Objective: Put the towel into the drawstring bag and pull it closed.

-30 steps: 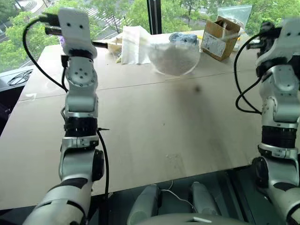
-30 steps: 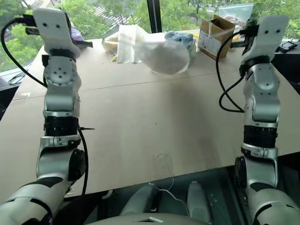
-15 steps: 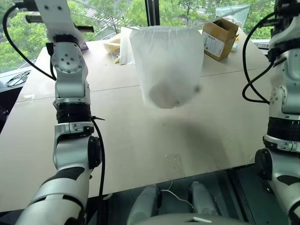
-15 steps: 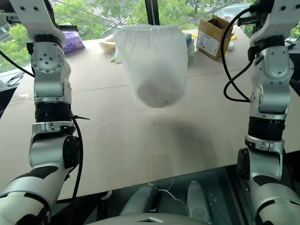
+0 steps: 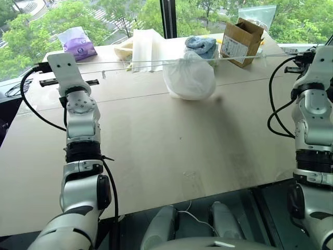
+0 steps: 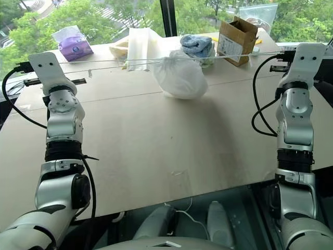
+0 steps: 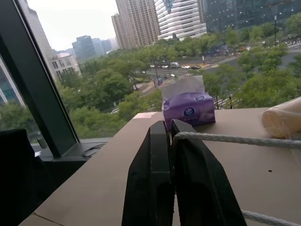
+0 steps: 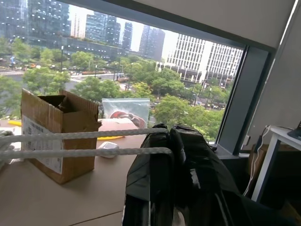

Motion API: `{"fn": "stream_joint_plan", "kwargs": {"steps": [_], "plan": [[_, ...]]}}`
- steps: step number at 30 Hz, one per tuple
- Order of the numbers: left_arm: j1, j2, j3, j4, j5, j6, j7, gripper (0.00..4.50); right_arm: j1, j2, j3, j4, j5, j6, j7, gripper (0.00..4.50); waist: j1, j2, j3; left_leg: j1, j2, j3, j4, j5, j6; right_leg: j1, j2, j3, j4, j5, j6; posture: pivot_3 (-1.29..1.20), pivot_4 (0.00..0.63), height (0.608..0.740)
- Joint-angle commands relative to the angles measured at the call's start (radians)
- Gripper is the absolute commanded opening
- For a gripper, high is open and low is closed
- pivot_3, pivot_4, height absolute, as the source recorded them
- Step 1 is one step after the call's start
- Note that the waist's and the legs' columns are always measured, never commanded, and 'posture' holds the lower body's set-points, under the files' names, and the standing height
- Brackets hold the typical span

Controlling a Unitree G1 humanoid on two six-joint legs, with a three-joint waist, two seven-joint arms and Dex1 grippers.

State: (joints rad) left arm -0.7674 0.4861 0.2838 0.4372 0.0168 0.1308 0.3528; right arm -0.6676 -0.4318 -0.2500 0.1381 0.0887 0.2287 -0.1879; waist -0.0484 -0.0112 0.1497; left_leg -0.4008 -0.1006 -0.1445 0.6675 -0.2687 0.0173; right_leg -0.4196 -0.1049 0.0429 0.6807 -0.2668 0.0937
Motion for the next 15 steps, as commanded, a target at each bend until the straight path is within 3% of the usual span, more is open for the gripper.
{"fn": "stream_joint_plan", "kwargs": {"steps": [1, 8, 15], "plan": [[0.029, 0.082, 0.147, 0.016, -0.002, 0.045, 0.108, 0.05, 0.008, -0.053, -0.236, 0.043, 0.026, 0.020, -0.145, 0.00, 0.001, 0.000, 0.000, 0.000, 0.000, 0.000, 0.000, 0.000, 0.000, 0.000, 0.000, 0.000, 0.000, 0.000, 0.000, 0.00, 0.150, 0.740], [-0.016, -0.029, -0.010, 0.001, -0.181, 0.037, -0.273, 0.05, 0.039, -0.024, -0.008, -0.055, 0.169, 0.076, 0.193, 0.00, 0.004, 0.000, 0.000, 0.000, 0.000, 0.000, 0.000, 0.000, 0.000, 0.001, 0.000, 0.000, 0.000, 0.000, 0.000, 0.00, 0.150, 0.740], [0.028, -0.078, -0.150, -0.109, -0.223, 0.165, -0.563, 0.05, 0.163, -0.029, 0.185, -0.261, 0.262, 0.196, 0.531, 0.00, -0.006, 0.000, 0.000, 0.000, 0.000, 0.000, 0.000, 0.000, 0.000, 0.001, 0.000, 0.000, 0.000, 0.000, 0.000, 0.00, 0.150, 0.740]]}}
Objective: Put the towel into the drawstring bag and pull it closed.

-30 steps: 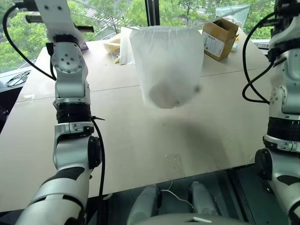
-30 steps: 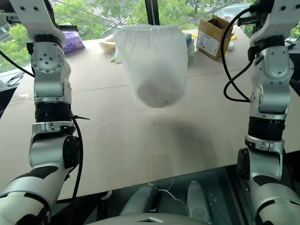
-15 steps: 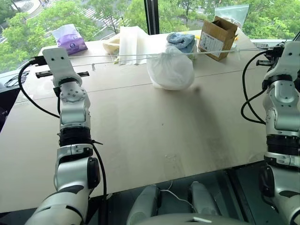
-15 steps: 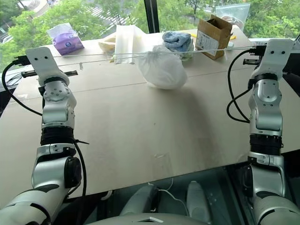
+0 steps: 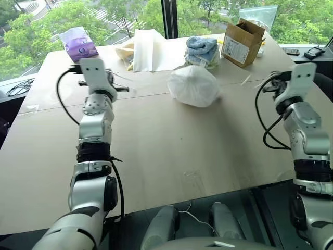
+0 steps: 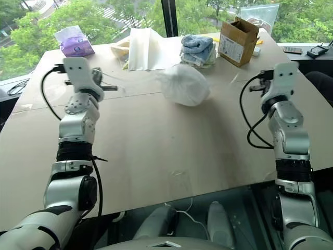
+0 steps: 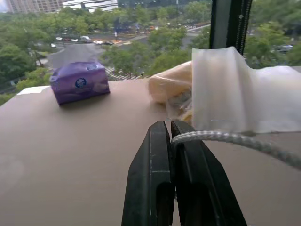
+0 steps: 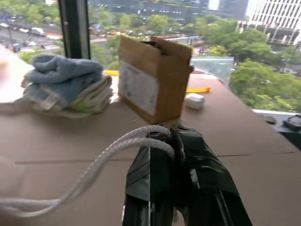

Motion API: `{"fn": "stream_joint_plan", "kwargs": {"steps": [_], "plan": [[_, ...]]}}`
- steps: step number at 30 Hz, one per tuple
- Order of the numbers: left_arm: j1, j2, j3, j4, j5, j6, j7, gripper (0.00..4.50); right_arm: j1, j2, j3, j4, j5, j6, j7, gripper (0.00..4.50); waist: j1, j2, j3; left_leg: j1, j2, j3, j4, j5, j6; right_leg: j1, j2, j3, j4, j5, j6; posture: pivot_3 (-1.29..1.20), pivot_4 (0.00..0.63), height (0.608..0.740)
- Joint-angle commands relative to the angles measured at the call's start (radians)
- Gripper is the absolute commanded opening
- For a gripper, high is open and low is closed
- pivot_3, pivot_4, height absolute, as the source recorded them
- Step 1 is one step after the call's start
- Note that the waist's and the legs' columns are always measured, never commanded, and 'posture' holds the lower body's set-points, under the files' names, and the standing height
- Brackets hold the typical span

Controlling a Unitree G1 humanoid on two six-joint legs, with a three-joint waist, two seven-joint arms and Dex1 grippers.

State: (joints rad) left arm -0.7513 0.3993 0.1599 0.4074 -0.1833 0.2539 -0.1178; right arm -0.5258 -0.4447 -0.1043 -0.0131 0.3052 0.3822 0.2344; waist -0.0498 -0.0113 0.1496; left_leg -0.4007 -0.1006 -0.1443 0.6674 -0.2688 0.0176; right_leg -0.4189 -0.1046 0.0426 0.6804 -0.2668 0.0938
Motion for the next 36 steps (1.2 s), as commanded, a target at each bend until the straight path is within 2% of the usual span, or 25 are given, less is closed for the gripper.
{"fn": "stream_joint_plan", "kwargs": {"steps": [1, 5, 6, 7, 8, 11, 13, 14, 15, 17, 19, 23, 26, 32, 36], "plan": [[0.022, 0.010, -0.039, -0.094, -0.031, 0.062, -0.128, 0.05, 0.033, -0.018, 0.050, -0.128, 0.057, 0.061, 0.132, 0.00, -0.009, 0.000, 0.000, 0.000, 0.000, 0.000, 0.000, 0.000, 0.000, 0.000, 0.000, 0.000, 0.000, 0.000, 0.000, 0.00, 0.150, 0.740], [0.085, 0.032, -0.115, -0.174, -0.012, 0.109, -0.256, 0.05, 0.057, -0.048, 0.086, -0.169, 0.068, 0.122, 0.219, 0.00, -0.013, 0.000, 0.000, 0.000, 0.000, 0.000, 0.000, 0.000, 0.000, 0.000, 0.000, 0.000, 0.000, 0.000, 0.000, 0.00, 0.150, 0.740], [0.098, 0.040, -0.127, -0.186, 0.000, 0.116, -0.269, 0.00, 0.059, -0.055, 0.089, -0.169, 0.062, 0.125, 0.231, 0.51, -0.011, 0.000, 0.000, 0.000, 0.000, 0.000, 0.000, 0.000, 0.000, 0.000, 0.000, 0.000, 0.000, 0.000, 0.000, 0.00, 0.150, 0.740], [0.111, 0.045, -0.128, -0.197, -0.005, 0.124, -0.287, 0.00, 0.059, -0.060, 0.090, -0.168, 0.068, 0.142, 0.242, 0.65, -0.011, 0.000, 0.000, 0.000, 0.000, -0.001, 0.000, 0.000, 0.000, 0.000, 0.000, 0.000, 0.000, 0.000, 0.000, 0.00, 0.150, 0.740], [0.120, 0.049, -0.124, -0.205, -0.012, 0.132, -0.299, 0.00, 0.059, -0.065, 0.091, -0.167, 0.071, 0.149, 0.256, 1.06, -0.011, 0.000, 0.000, 0.000, 0.000, -0.001, 0.000, 0.000, 0.000, 0.000, 0.000, 0.000, 0.000, 0.000, 0.000, 0.00, 0.150, 0.740], [0.150, 0.069, -0.121, -0.226, -0.020, 0.139, -0.351, 0.93, 0.065, -0.081, 0.096, -0.167, 0.050, 0.153, 0.280, 2.31, -0.010, 0.000, 0.000, 0.001, 0.000, -0.001, 0.000, 0.000, 0.000, 0.000, 0.000, 0.000, 0.000, 0.000, 0.000, 0.00, 0.150, 0.740], [0.172, 0.103, -0.131, -0.239, -0.024, 0.145, -0.417, 1.81, 0.069, -0.098, 0.094, -0.166, 0.049, 0.188, 0.293, 3.28, -0.009, 0.000, 0.000, 0.001, 0.000, -0.001, 0.000, 0.000, 0.000, 0.000, 0.000, 0.000, 0.000, 0.000, 0.000, 0.00, 0.150, 0.740], [0.182, 0.127, -0.138, -0.244, -0.028, 0.155, -0.458, 2.39, 0.075, -0.114, 0.096, -0.170, 0.054, 0.204, 0.314, 3.91, -0.007, 0.000, 0.000, 0.001, 0.000, -0.001, 0.000, 0.000, 0.000, 0.000, 0.000, 0.000, 0.000, 0.000, 0.000, 0.00, 0.150, 0.740], [0.195, 0.163, -0.143, -0.248, -0.030, 0.152, -0.514, 2.77, 0.089, -0.138, 0.095, -0.175, 0.060, 0.212, 0.344, 4.24, -0.006, 0.000, 0.000, 0.001, 0.000, -0.001, 0.000, 0.000, 0.000, 0.001, 0.000, 0.000, 0.000, 0.000, 0.000, 0.00, 0.150, 0.740], [0.217, 0.238, -0.137, -0.244, -0.045, 0.160, -0.622, 3.62, 0.127, -0.193, 0.081, -0.169, 0.067, 0.214, 0.408, 4.26, -0.004, 0.000, 0.000, 0.001, 0.000, -0.001, 0.000, 0.000, 0.000, 0.001, 0.000, 0.000, 0.000, 0.000, 0.000, 0.00, 0.150, 0.740], [0.243, 0.319, -0.125, -0.227, -0.064, 0.150, -0.736, 3.62, 0.187, -0.277, 0.073, -0.158, 0.065, 0.192, 0.501, 4.26, 0.001, 0.000, 0.000, 0.001, 0.000, -0.001, -0.001, 0.000, 0.000, 0.000, 0.000, -0.001, -0.001, 0.000, 0.000, 0.00, 0.150, 0.740], [0.305, 0.431, -0.117, -0.178, -0.056, 0.091, -0.864, 3.62, 0.302, -0.391, 0.035, -0.119, 0.060, 0.090, 0.643, 4.26, 0.009, 0.000, 0.000, 0.001, 0.000, -0.001, -0.001, 0.000, 0.000, 0.001, 0.000, -0.001, -0.002, 0.000, 0.000, 0.00, 0.150, 0.740], [0.374, 0.456, -0.079, -0.184, -0.079, 0.058, -0.905, 3.62, 0.366, -0.392, -0.038, -0.035, 0.062, -0.056, 0.690, 4.26, 0.010, 0.000, 0.000, 0.004, 0.001, -0.001, -0.001, 0.000, 0.001, 0.004, 0.000, -0.001, -0.002, 0.000, 0.000, 0.00, 0.150, 0.740], [0.596, 0.464, -0.002, -0.328, -0.129, 0.061, -0.927, 3.62, 0.495, -0.361, -0.159, 0.069, 0.109, -0.290, 0.819, 4.26, 0.011, 0.000, 0.001, 0.004, 0.002, -0.001, -0.001, -0.001, 0.001, 0.005, 0.000, -0.001, -0.002, 0.000, 0.000, 0.00, 0.150, 0.740], [0.665, 0.452, 0.019, -0.406, -0.146, 0.064, -0.918, 3.62, 0.519, -0.358, -0.182, 0.119, 0.148, -0.317, 0.890, 4.26, 0.012, 0.001, 0.001, 0.006, 0.002, 0.000, -0.001, -0.001, 0.002, 0.006, 0.000, 0.000, -0.002, 0.000, 0.000, 0.00, 0.150, 0.740]]}}
